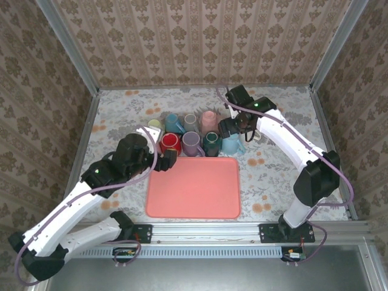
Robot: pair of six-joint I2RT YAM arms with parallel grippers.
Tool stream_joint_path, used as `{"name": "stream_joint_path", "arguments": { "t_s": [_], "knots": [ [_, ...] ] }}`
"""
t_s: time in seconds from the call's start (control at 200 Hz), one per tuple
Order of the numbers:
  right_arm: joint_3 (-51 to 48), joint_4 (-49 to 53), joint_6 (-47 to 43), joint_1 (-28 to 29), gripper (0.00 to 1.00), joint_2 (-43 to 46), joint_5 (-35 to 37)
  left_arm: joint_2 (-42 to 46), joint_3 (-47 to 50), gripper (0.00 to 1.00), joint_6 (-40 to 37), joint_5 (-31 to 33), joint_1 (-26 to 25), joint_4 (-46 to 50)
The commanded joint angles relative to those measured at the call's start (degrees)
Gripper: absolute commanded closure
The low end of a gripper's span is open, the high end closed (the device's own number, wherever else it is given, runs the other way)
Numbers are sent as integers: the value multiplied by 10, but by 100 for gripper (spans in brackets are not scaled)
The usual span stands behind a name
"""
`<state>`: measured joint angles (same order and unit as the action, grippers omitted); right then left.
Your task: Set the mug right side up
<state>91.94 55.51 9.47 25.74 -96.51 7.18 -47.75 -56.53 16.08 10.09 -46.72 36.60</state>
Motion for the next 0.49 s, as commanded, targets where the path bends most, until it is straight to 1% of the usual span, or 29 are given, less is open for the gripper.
{"name": "stream_joint_path", "arguments": {
  "t_s": [0.0, 0.05, 0.125, 0.205, 0.3, 0.435, 0.49],
  "knots": [
    [20, 17, -10, -20, 12, -26, 28, 23, 22, 13, -42, -4, -5, -24],
    [24, 16, -6, -33, 12, -38, 26, 19, 20, 14, -46, -10, -6, -21],
    [33, 10, 2, -57, 12, -55, 0, 15, 20, 14, -50, -6, -4, -18],
    [46, 2, 6, -76, 12, -74, -4, 14, 22, 14, -42, -16, -2, -23],
    [74, 6, 6, -92, 10, -106, -4, 15, 30, 16, -31, -47, 6, -39],
    [109, 17, 3, -111, 9, -148, -10, 8, 31, 16, -29, -57, 11, -37],
    [115, 15, -1, -116, 9, -158, -22, 8, 32, 16, -29, -60, 12, -38]
  ]
}}
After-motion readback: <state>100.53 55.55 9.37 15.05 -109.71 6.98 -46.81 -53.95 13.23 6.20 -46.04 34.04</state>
